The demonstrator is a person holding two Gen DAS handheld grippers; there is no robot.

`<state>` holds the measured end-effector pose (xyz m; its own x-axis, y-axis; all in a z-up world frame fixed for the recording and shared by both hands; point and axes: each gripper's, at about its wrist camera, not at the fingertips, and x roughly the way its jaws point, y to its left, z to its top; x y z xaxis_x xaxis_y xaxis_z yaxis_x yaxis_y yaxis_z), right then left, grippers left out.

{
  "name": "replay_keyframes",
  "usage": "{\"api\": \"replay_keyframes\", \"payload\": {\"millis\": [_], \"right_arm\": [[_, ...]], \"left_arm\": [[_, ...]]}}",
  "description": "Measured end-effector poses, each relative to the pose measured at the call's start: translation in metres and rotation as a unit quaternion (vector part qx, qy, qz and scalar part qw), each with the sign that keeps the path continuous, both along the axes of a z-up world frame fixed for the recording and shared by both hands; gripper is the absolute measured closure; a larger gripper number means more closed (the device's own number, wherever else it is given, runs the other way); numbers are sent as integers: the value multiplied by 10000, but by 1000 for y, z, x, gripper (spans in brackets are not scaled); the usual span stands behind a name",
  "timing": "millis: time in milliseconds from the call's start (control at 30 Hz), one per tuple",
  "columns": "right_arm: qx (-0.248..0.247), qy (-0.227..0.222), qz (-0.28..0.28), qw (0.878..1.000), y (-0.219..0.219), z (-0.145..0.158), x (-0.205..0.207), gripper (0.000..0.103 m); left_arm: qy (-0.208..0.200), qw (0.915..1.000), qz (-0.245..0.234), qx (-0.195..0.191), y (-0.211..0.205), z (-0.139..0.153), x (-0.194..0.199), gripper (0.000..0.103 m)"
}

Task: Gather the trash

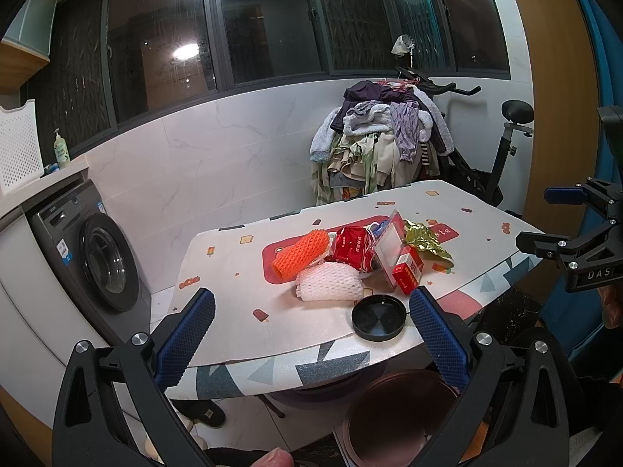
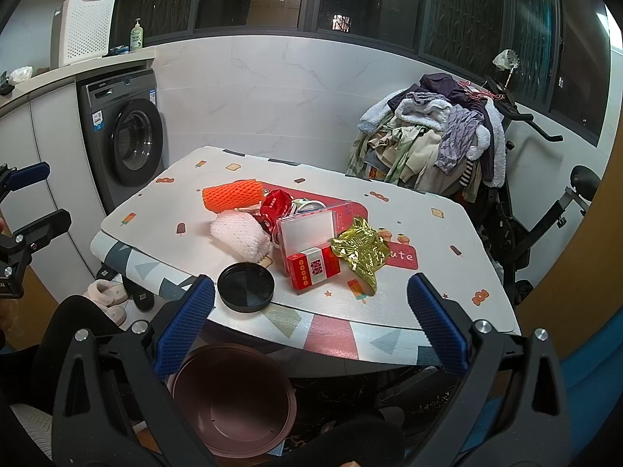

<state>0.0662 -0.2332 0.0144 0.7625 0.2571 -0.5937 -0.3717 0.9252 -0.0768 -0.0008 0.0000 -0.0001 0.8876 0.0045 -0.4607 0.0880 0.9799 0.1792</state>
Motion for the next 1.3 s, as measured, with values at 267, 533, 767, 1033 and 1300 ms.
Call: {"api": "replay_keyframes", "payload": {"millis": [267,533,767,1033,1300], "right_arm": [[1,-8,2,10000,0,0,0,6],[-3,-9,2,10000,0,0,0,6],[-4,2,-9,10000,-3,0,1,6],[-30,78,-112,9999,-9,-6,2,6],[-167,271,-606,9977,-24,-37,29,6]], "left_arm": [[-5,10000,4,-7,0,0,0,5],[-5,10000,2,-6,0,0,0,5],[1,10000,0,-9,5,2,2,5],[268,9990,-142,-341,14,-6,10,5],[619,9973,9,-406,31,-37,47,5]]}}
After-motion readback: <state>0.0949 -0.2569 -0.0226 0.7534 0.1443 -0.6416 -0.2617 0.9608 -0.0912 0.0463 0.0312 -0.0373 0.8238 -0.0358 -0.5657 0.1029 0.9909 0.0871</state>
